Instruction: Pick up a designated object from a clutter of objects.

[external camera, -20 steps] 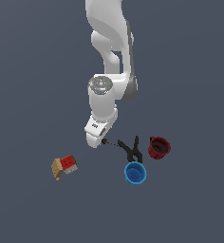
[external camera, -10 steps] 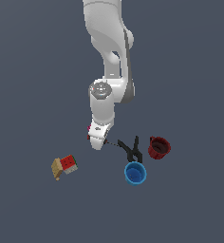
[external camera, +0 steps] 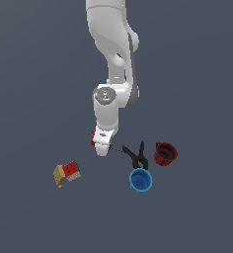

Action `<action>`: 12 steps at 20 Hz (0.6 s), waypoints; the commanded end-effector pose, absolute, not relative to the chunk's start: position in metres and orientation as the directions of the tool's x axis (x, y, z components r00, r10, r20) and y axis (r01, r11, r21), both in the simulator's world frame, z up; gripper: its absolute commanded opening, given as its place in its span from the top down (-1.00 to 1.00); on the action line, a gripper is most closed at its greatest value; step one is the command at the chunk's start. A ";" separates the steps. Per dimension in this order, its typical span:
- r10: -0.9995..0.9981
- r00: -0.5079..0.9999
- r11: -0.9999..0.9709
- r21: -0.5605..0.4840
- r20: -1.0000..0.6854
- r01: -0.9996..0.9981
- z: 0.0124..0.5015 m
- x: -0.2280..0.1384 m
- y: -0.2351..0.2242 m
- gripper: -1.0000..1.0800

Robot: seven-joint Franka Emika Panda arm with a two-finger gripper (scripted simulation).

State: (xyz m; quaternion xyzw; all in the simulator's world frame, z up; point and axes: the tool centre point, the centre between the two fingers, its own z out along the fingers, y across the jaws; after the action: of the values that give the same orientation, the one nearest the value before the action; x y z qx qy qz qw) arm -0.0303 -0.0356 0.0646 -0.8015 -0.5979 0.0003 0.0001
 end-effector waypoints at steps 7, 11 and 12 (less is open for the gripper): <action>0.959 0.283 -0.283 0.000 0.000 0.959 0.041 -0.031 -0.035 -0.92; 0.960 0.281 -0.281 0.000 0.000 0.960 0.024 -0.031 -0.035 -0.92; 0.960 0.281 -0.281 0.000 0.000 0.960 0.021 -0.031 -0.036 -0.92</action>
State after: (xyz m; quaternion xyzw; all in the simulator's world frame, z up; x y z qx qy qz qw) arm -0.0316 -0.0354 0.0263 -0.8004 -0.5994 0.0004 0.0004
